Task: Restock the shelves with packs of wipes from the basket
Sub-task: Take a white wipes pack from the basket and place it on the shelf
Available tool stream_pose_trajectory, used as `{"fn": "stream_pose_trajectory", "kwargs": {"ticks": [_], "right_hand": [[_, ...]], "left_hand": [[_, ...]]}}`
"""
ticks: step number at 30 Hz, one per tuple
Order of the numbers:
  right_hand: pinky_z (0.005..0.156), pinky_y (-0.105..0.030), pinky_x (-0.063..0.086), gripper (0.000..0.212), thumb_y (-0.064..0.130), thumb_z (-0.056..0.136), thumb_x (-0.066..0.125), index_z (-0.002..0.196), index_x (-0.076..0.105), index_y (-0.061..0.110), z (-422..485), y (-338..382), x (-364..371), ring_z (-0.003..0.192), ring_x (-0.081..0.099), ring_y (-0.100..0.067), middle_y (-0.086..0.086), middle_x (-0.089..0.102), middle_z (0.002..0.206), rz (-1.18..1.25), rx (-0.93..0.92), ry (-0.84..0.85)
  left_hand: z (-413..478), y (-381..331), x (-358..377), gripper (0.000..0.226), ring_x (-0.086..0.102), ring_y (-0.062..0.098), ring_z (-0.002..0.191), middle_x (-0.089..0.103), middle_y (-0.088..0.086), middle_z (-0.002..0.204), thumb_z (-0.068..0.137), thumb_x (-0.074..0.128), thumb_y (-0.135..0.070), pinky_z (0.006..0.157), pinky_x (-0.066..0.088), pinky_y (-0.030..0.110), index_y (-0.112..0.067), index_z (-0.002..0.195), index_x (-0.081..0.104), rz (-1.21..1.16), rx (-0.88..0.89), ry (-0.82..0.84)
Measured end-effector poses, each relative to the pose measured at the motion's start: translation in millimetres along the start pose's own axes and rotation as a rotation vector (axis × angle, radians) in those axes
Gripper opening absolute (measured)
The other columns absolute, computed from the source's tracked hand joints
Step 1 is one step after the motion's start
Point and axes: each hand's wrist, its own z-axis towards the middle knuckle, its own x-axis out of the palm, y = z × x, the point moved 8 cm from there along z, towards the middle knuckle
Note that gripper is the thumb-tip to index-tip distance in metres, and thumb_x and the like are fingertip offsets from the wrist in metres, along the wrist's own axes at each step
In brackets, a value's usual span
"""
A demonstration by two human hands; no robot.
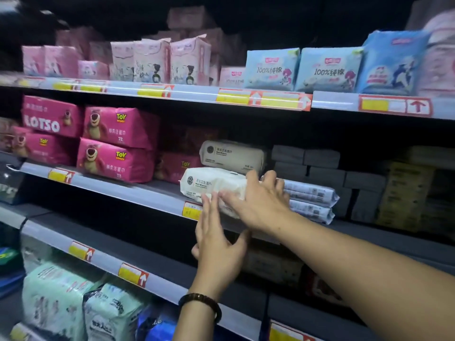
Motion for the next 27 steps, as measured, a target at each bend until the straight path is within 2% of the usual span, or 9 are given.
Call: {"fn": "stream_pose_trajectory", "kwargs": {"ticks": [5,8,10,13,16,19,22,25,27], "right_hand": [[0.118,-0.049,0.032,0.085,0.072,0.091,0.056,0.155,0.031,0.023,-40,-15,-25,0.145,0.032,-0.034,-0.01,0.035,0.15,0.038,-0.167,0.028],[0.117,-0.047,0.033,0.068,0.064,0.095,0.057,0.147,0.038,0.024,-78,-36,-42,0.14,0.036,-0.031,-0.006,0.04,0.143,-0.022,-0.253,0.044],[0.114,-0.044,0.036,0.058,0.062,0.095,0.058,0.139,0.045,0.027,-105,-51,-47,0.133,0.042,-0.027,-0.002,0.045,0.133,-0.024,-0.296,0.078],[0.107,-0.041,0.045,0.045,0.06,0.092,0.062,0.125,0.057,0.03,-159,-96,-43,0.121,0.052,-0.023,0.002,0.054,0.121,0.013,-0.286,0.171],[0.096,-0.035,0.049,0.032,0.053,0.091,0.067,0.112,0.065,0.029,-219,-154,-21,0.106,0.061,-0.019,0.002,0.064,0.11,0.088,-0.177,0.275],[0.078,-0.03,0.045,0.022,0.046,0.091,0.073,0.101,0.07,0.026,-288,-220,20,0.09,0.063,-0.016,0.005,0.07,0.097,0.151,0.007,0.388],[0.077,-0.03,0.05,0.019,0.038,0.089,0.078,0.098,0.072,0.023,-360,-291,74,0.087,0.067,-0.014,0.007,0.072,0.092,0.246,0.243,0.462],[0.079,-0.039,0.058,0.016,0.028,0.089,0.081,0.098,0.069,0.021,-428,-348,110,0.079,0.069,-0.015,0.003,0.073,0.087,0.395,0.533,0.446],[0.073,-0.037,0.056,0.024,0.039,0.089,0.079,0.102,0.065,0.025,-454,-362,129,0.079,0.069,-0.016,0.005,0.072,0.087,0.395,0.625,0.509]], "left_hand": [[-17,-4,-10,0.091,0.026,0.01,0.157,0.023,-0.003,0.172,0.092,0.078,-0.023,0.128,0.025,0.034,-0.029,0.165,0.024,-0.093,0.009,-0.103],[-48,-15,-3,0.069,0.058,-0.006,0.115,0.046,-0.003,0.145,0.091,0.077,-0.017,0.097,0.047,0.015,-0.026,0.15,0.043,-0.092,-0.048,-0.12],[-66,-13,14,0.044,0.065,-0.005,0.1,0.06,-0.005,0.127,0.091,0.076,-0.021,0.083,0.048,0.01,-0.029,0.129,0.055,-0.031,-0.056,0.003],[-119,-11,69,0.022,0.068,0.0,0.093,0.075,-0.012,0.101,0.089,0.07,-0.035,0.087,0.055,0.027,-0.031,0.11,0.068,0.134,-0.047,0.431],[-189,-5,116,0.02,0.069,0.004,0.088,0.078,-0.01,0.096,0.089,0.069,-0.038,0.086,0.056,0.03,-0.024,0.103,0.074,0.27,-0.078,0.753],[-255,17,157,0.041,0.07,0.011,0.093,0.076,-0.009,0.099,0.081,0.069,-0.056,0.087,0.057,0.032,-0.023,0.104,0.072,0.361,-0.13,0.933],[-314,45,190,0.053,0.067,0.018,0.112,0.072,-0.002,0.12,0.085,0.077,-0.055,0.086,0.05,0.026,-0.022,0.124,0.065,0.468,-0.22,1.102],[-340,57,209,0.083,0.059,0.02,0.131,0.062,-0.003,0.14,0.079,0.083,-0.06,0.095,0.044,0.022,-0.021,0.146,0.051,0.486,-0.274,1.182],[-348,62,218,0.079,0.061,0.019,0.126,0.059,-0.007,0.123,0.08,0.086,-0.053,0.085,0.039,0.016,-0.018,0.141,0.053,0.51,-0.282,1.191]]}}
